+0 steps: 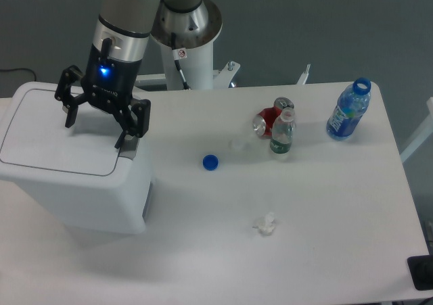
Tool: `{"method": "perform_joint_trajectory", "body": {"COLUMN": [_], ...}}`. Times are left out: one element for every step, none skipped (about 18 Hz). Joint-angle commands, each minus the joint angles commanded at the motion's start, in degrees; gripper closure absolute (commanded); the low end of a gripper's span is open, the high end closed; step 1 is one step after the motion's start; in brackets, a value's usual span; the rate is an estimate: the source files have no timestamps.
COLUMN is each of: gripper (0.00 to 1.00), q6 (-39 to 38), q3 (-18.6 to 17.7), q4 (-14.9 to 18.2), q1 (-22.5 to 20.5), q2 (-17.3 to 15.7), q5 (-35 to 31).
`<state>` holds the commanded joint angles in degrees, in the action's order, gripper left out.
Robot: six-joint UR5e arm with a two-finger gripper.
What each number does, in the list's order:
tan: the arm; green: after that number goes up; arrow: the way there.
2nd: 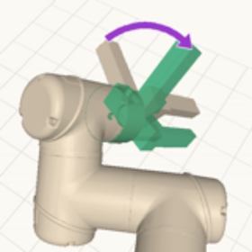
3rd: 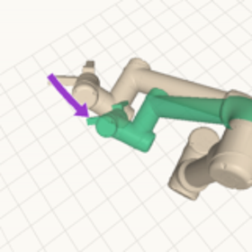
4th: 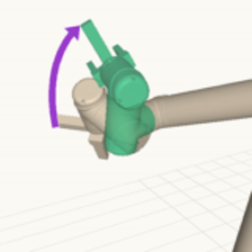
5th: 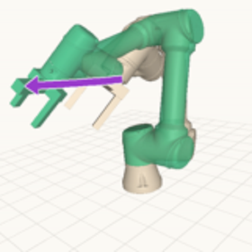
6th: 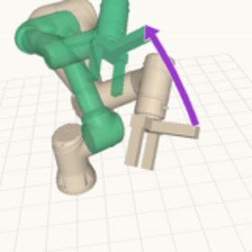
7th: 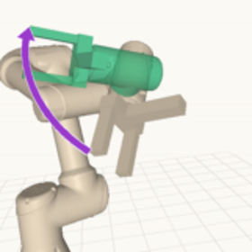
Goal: Close the trash can
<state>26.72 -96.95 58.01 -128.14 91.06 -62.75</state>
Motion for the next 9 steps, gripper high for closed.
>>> {"method": "perform_joint_trajectory", "body": {"gripper": [0.00,0.00,0.00,0.00,0.00,0.00,0.00,0.00,0.00], "q6": [-0.1,-0.2,-0.2,-0.2,-0.2,0.0,0.1,0.1,0.0], "q3": [0.3,0.4,0.4,0.4,0.4,0.4,0.6,0.9,1.4], "q4": [0.0,0.0,0.0,0.0,0.0,0.0,0.0,0.0,0.0], "q1": [0.0,-0.1,-0.3,-0.4,-0.8,-1.1,-1.5,-2.4,-3.3], "q2": [-0.2,-0.5,-0.8,-1.2,-1.5,-1.9,-2.2,-2.4,-2.5], "q5": [0.1,0.2,0.2,0.3,0.3,0.3,0.2,0.0,-0.3]}}
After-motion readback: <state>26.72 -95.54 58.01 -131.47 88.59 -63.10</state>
